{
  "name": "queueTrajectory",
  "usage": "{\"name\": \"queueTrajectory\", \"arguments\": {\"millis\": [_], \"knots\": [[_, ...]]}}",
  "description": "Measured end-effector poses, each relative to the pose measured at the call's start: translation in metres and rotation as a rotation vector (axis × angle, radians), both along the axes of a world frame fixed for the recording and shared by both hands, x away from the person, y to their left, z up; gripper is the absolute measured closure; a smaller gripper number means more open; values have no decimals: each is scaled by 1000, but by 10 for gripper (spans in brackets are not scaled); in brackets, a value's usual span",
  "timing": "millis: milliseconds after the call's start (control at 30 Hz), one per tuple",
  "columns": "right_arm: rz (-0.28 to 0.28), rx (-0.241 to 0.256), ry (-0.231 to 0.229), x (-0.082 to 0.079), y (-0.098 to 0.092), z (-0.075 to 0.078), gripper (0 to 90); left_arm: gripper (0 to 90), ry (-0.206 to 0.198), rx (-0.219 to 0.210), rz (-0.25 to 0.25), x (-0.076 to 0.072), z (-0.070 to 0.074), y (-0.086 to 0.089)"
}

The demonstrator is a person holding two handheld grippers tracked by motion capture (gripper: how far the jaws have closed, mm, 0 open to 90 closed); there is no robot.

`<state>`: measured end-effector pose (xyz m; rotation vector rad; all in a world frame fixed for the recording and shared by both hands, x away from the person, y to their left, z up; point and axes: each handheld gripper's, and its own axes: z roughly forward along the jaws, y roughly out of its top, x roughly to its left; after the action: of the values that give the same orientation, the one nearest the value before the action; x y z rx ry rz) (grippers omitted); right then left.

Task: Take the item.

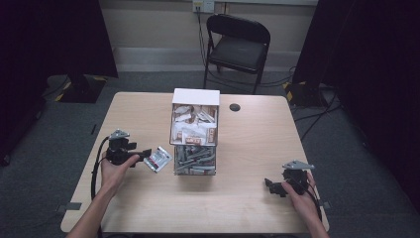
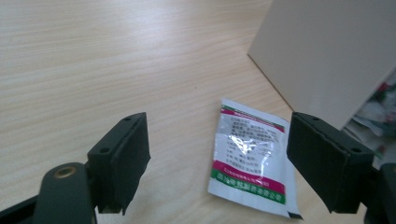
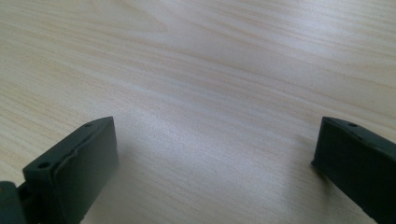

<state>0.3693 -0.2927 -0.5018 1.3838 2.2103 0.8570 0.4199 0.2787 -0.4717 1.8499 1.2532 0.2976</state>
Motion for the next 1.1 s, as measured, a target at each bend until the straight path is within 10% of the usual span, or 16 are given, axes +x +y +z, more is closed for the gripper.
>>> {"name": "queueTrajectory", "arguments": {"millis": [567,1100], "knots": [[0,0,0,0,0,0,0,232,-66,71,-23,-35,21,16],[-1,0,1,0,0,0,0,232,-39,103,36,-66,20,43]]}}
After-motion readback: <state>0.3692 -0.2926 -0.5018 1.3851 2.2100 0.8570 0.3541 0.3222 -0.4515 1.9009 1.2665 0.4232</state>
